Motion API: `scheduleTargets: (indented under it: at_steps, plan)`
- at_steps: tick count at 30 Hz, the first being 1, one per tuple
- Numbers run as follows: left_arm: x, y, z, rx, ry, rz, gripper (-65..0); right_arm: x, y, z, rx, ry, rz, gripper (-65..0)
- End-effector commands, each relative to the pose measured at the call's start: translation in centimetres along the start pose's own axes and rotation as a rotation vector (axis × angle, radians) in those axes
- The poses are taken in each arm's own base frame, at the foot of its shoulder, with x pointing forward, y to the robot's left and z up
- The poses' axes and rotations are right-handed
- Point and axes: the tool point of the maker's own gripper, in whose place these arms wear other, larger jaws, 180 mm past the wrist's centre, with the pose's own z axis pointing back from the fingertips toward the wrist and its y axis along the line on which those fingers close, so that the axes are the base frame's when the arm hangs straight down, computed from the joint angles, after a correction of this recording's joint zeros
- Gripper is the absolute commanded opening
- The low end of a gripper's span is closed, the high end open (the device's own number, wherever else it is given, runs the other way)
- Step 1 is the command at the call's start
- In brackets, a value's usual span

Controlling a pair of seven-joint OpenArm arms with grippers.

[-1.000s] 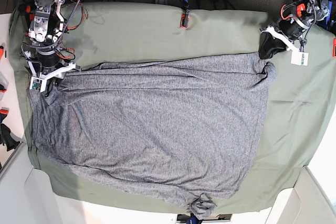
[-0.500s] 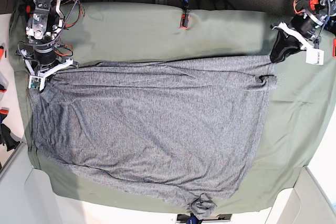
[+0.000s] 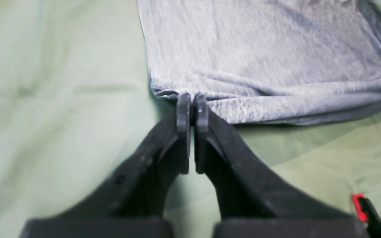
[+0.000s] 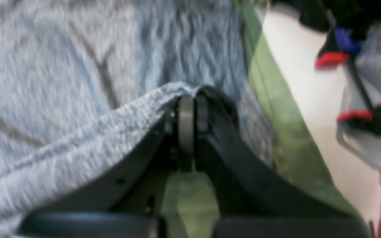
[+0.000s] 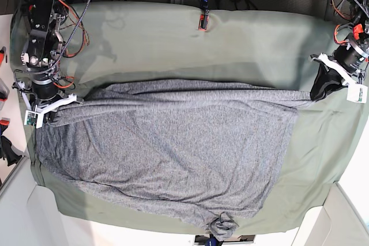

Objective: Fold the T-shirt properly
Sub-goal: 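Drag the hem with both grippers across the shirt toward the collar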

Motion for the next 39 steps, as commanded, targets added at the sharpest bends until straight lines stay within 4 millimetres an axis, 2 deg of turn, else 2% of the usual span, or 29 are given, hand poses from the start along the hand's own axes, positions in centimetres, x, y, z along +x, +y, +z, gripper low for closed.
scheduleTargets:
  at_steps: [1, 5, 9, 12, 20, 23, 24, 27, 28, 29, 31, 34, 36, 39]
  plan:
    - [1.3, 0.3, -0.2, -0.005, -0.027, -0.021, -65.0, 2.3, -0.3, -0.5, -0.002, -0.061, 0.008, -65.0]
    - [2.2, 1.2, -2.0, -0.003, -0.024, -0.034, -65.0, 2.4, 0.5, -2.8, 0.036, -0.029, 0.013, -65.0]
    - [2.5, 2.6, -4.2, 0.018, -0.022, 0.006, -65.0, 2.2, 0.1, -5.0, 0.032, 0.006, 0.001, -65.0]
    - [2.6, 2.9, -6.3, 0.01, -0.016, 0.018, -65.0, 2.5, 0.0, -6.2, 0.034, 0.012, -0.009, -65.0]
    - [2.8, 2.4, -11.7, -0.02, 0.046, -0.022, -65.0, 3.4, 0.3, -6.9, 0.043, -0.006, -0.017, -65.0]
    - [2.3, 2.5, -12.9, -0.028, 0.074, 0.002, -65.0, 3.3, 0.3, -6.8, 0.044, -0.011, -0.018, -65.0]
    - [2.0, 2.5, -13.1, -0.029, 0.085, 0.009, -63.0, 3.3, 0.3, -6.8, 0.047, -0.013, -0.026, -62.2]
    - [1.3, 2.6, -13.1, -0.031, 0.101, 0.031, -47.7, 3.4, 0.6, -6.8, 0.063, -0.021, -0.065, -37.4]
    - [1.1, 2.6, -13.0, -0.034, 0.115, 0.039, -44.2, 3.4, 0.7, -6.8, 0.067, -0.018, -0.074, -31.6]
    - [1.1, 2.5, -13.0, -0.041, 0.121, 0.055, -42.6, 3.4, 0.8, -6.8, 0.071, -0.014, -0.083, -28.8]
    - [2.3, 1.6, -12.4, -0.098, 0.09, 0.088, -42.6, 3.2, 0.7, -6.6, 0.069, 0.009, -0.099, -28.6]
    - [5.7, 0.7, -9.7, -0.146, -0.024, 0.089, -42.6, 2.8, 0.5, -5.5, 0.08, 0.029, -0.132, -28.6]
    - [6.0, 0.5, -7.7, -0.144, -0.035, 0.055, -42.6, 2.4, -0.2, -3.9, 0.079, 0.027, -0.152, -28.6]
    - [4.8, 0.4, -5.7, -0.136, -0.029, 0.052, -42.6, 1.8, -1.6, -1.6, 0.069, 0.021, -0.186, -28.6]
